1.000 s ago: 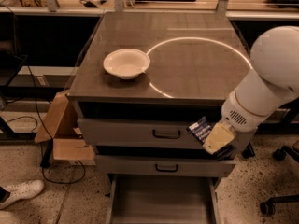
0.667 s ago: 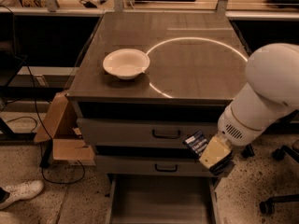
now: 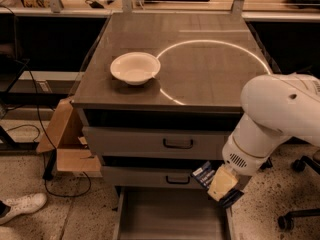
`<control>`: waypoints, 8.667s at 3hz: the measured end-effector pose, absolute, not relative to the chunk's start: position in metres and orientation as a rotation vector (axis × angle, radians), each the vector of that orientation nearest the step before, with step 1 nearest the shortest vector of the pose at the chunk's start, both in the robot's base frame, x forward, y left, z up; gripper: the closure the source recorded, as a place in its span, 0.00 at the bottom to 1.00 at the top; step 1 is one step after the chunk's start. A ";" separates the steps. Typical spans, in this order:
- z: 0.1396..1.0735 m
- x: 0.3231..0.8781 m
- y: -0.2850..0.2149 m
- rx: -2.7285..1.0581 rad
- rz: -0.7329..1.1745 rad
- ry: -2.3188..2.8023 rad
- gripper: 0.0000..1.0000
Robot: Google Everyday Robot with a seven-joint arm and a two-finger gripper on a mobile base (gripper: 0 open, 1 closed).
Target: Place rxbar blueberry into bottom drawer
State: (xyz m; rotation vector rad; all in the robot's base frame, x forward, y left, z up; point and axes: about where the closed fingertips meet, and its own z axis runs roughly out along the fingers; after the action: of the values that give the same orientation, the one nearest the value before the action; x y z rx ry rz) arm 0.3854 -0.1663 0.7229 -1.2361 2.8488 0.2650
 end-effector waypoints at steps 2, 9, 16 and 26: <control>0.717 0.383 -0.166 -1.238 0.278 2.862 1.00; 0.533 0.339 -0.122 -0.790 0.569 3.086 1.00; 0.370 0.355 -0.082 -0.295 0.936 3.110 1.00; 0.144 0.412 0.026 0.452 1.060 3.044 1.00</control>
Offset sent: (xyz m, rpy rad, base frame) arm -0.0060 0.0003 -0.0158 0.0071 0.0481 -0.0062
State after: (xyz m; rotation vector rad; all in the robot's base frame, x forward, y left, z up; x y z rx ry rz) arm 0.4117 0.0264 0.1438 0.4523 3.0442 1.0600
